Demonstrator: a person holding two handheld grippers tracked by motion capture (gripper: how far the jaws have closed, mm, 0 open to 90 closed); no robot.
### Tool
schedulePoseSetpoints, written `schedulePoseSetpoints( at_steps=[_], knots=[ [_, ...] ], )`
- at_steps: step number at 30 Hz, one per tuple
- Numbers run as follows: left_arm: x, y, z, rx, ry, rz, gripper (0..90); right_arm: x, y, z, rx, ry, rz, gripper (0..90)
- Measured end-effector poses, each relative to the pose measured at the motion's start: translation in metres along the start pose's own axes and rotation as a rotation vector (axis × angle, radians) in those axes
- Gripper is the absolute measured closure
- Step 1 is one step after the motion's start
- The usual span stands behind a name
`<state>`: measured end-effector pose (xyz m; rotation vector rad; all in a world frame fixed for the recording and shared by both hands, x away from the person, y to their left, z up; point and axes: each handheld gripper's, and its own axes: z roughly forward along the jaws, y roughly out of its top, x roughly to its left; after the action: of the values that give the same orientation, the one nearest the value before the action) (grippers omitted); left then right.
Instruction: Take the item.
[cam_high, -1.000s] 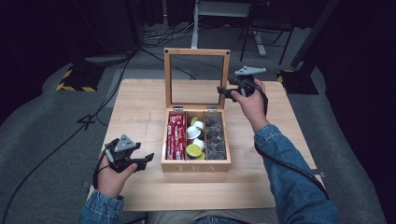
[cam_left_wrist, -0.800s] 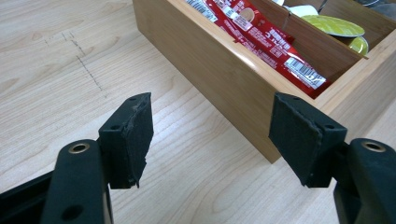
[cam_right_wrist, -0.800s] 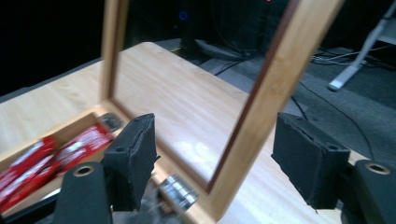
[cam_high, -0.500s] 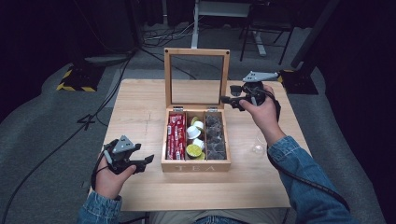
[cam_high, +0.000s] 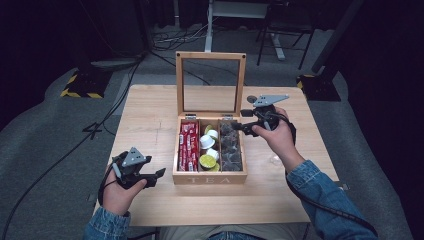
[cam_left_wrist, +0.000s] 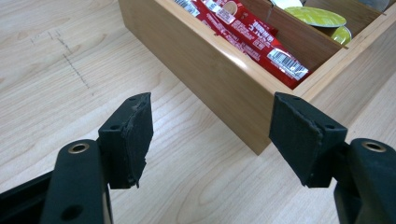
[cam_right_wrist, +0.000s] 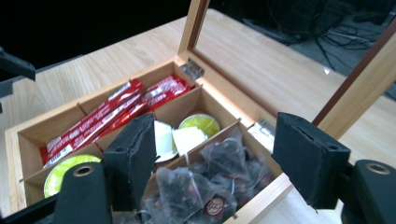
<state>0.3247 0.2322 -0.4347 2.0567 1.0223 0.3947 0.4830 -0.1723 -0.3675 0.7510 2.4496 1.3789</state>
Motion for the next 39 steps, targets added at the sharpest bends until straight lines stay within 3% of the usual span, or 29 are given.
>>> schedulePoseSetpoints(
  at_steps=[6,17,29,39],
  knots=[
    [0.003,-0.003,0.001,0.009,0.008,-0.011,30.8,0.007,-0.012,0.008,0.043,0.018,-0.006,30.2],
    [0.006,-0.018,0.017,0.091,-0.005,-0.037,31.0,0.010,-0.030,0.022,0.109,0.027,0.017,32.7],
    [0.011,-0.031,0.029,0.137,-0.016,-0.062,31.6,0.016,-0.044,0.046,0.171,0.072,0.020,37.1],
    [0.011,-0.034,0.033,0.157,-0.012,-0.046,31.9,0.012,-0.044,0.064,0.243,0.062,0.002,51.2]
  ],
)
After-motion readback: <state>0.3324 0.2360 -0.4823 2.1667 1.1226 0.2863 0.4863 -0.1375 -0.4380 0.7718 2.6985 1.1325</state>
